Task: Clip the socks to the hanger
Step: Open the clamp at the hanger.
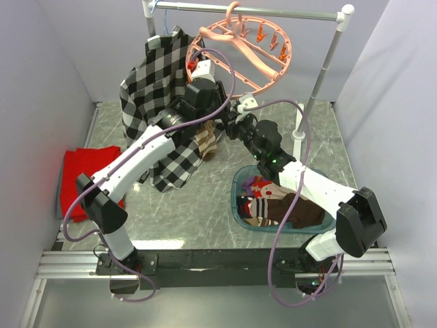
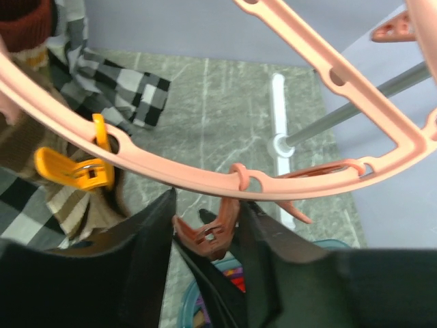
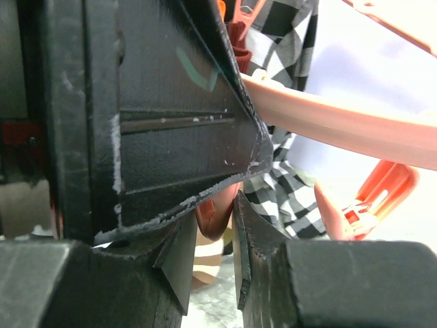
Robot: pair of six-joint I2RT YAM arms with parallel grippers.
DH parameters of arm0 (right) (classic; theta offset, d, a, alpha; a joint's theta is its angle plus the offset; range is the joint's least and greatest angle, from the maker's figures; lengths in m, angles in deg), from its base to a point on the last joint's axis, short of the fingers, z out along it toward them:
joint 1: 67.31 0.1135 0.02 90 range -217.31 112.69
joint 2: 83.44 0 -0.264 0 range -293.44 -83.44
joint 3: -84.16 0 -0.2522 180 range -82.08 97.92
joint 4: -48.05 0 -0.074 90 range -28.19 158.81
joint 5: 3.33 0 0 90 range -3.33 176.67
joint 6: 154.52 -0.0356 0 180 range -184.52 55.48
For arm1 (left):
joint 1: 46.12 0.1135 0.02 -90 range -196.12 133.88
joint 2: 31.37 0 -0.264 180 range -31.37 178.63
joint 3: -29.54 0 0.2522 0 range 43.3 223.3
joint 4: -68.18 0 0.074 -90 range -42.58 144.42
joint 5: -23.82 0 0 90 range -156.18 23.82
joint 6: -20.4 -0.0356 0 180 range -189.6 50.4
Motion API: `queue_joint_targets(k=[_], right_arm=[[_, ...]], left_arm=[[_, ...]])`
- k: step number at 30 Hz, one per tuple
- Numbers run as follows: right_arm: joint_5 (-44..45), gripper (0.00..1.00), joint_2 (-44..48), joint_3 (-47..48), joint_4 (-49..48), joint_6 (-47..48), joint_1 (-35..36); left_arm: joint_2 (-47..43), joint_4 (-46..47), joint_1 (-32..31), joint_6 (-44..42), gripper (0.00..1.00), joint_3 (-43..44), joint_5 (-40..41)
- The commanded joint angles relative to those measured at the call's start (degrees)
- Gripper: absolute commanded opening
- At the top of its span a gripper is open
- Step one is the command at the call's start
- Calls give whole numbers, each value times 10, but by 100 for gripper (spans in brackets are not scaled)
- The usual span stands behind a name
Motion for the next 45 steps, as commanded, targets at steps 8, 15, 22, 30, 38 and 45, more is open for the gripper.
queue_joint_targets(k=[8,15,22,30,38,45], right_arm=[[66,13,9,-1,-19,63,21],[75,13,-1,5,-20,79,31],[86,13,-3,4,-22,91,36],[96,14,-8,0,-25,105,43],[95,42,8,-19,-17,78,43],[72,59,73,-53,28,47,42]], left_arm=[[6,-43,-4,15,51,68,22],[21,-55,-4,18,46,83,14],[30,-66,-4,20,46,87,13],[33,-64,-3,17,37,94,18],[20,-32,0,3,21,70,14],[8,6,12,-15,9,36,-10]])
